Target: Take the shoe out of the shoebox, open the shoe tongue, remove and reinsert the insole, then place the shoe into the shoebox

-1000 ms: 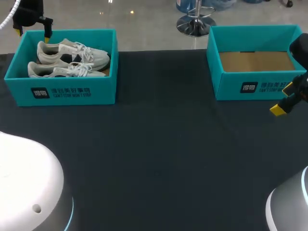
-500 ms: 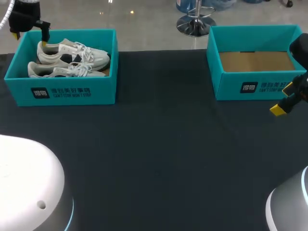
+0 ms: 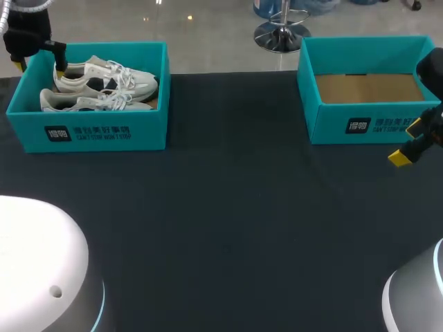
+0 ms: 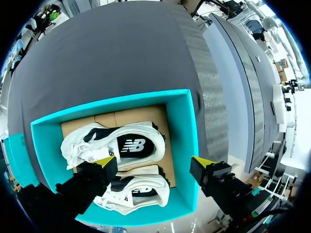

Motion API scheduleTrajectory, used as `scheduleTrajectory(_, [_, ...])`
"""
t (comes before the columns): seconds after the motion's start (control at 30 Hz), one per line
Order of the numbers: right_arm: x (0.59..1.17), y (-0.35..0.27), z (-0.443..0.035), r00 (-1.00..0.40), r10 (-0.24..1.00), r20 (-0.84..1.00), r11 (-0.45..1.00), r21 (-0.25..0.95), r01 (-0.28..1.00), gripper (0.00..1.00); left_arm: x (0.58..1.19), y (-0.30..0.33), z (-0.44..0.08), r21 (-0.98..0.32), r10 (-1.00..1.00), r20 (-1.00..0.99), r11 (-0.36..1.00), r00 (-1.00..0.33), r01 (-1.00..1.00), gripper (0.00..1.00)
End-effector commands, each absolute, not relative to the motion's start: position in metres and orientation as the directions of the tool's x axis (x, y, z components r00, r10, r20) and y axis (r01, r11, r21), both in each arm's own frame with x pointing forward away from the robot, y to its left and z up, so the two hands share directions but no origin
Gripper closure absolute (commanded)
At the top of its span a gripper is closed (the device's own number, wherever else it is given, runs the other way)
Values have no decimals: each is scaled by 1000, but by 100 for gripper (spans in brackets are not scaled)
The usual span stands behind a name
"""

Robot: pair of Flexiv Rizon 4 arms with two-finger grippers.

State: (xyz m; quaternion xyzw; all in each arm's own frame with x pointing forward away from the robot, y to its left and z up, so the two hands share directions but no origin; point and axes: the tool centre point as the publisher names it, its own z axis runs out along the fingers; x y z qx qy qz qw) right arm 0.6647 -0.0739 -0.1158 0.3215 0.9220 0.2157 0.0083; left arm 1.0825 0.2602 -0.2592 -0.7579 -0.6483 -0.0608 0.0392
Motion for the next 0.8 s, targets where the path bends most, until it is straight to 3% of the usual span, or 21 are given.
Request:
scheduleTrajectory(0.03, [668, -73, -116, -793, 595, 126, 702, 398, 590, 0, 1092, 267, -284, 14, 982, 101, -164, 162, 986, 0])
scheduleTrajectory(0.8, [668, -73, -116, -793, 595, 126, 702, 398, 590, 0, 1086, 270, -337, -37, 992, 76, -98, 100, 995, 0])
